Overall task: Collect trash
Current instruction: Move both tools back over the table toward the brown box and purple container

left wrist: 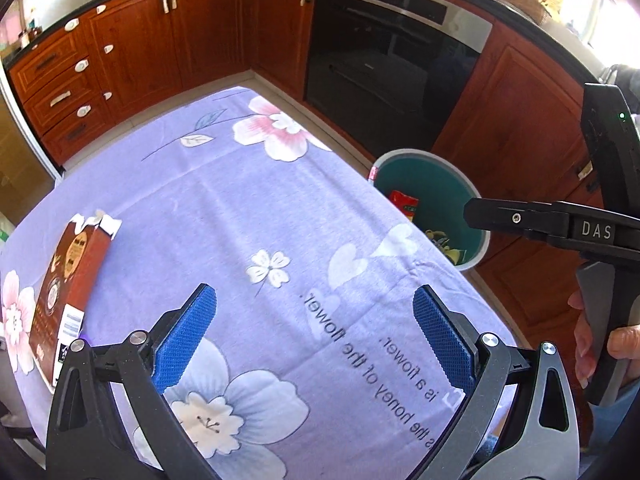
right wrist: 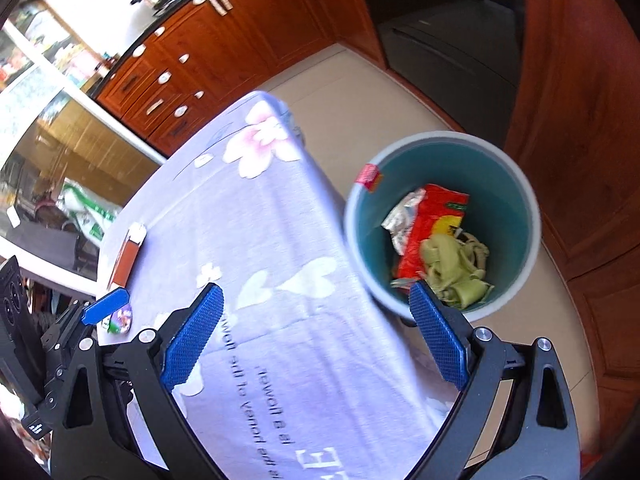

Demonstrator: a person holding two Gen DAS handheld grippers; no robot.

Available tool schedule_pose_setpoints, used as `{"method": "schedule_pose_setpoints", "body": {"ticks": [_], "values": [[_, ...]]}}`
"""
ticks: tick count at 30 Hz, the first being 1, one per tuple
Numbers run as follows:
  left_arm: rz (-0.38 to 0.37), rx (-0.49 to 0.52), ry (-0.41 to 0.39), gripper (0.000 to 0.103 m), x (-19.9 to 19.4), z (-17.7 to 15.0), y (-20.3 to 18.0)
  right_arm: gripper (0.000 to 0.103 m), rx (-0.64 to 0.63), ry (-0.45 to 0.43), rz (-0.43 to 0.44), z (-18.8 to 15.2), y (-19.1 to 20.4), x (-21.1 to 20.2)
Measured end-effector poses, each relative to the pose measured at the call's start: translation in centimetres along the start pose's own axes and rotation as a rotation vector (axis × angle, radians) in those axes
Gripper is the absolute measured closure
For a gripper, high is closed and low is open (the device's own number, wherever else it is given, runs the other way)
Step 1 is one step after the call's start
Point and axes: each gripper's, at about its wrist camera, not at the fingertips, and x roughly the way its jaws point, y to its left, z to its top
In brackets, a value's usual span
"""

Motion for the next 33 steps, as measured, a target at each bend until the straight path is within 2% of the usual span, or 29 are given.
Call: {"method": "schedule_pose_setpoints", "body": {"ticks": [21, 27, 33], "values": [[0.12, -0.267, -0.075, 0.004, -7.5, -8.7, 17.4, 0.013, -0.367, 0.153, 0.038, -3.2, 21.2, 5.9], [0.187, -0.347, -0.088, 0.004, -9.2, -11.8, 23.4, 0.013, -0.461, 0.217, 0.048, -4.8, 26.2, 8.8], [0.215, -0.409, -0.05, 0.004, -8.6, -14.8, 27.3, 0.013, -0.503, 0.279, 0.099, -5.9, 30.4, 12.0]]}}
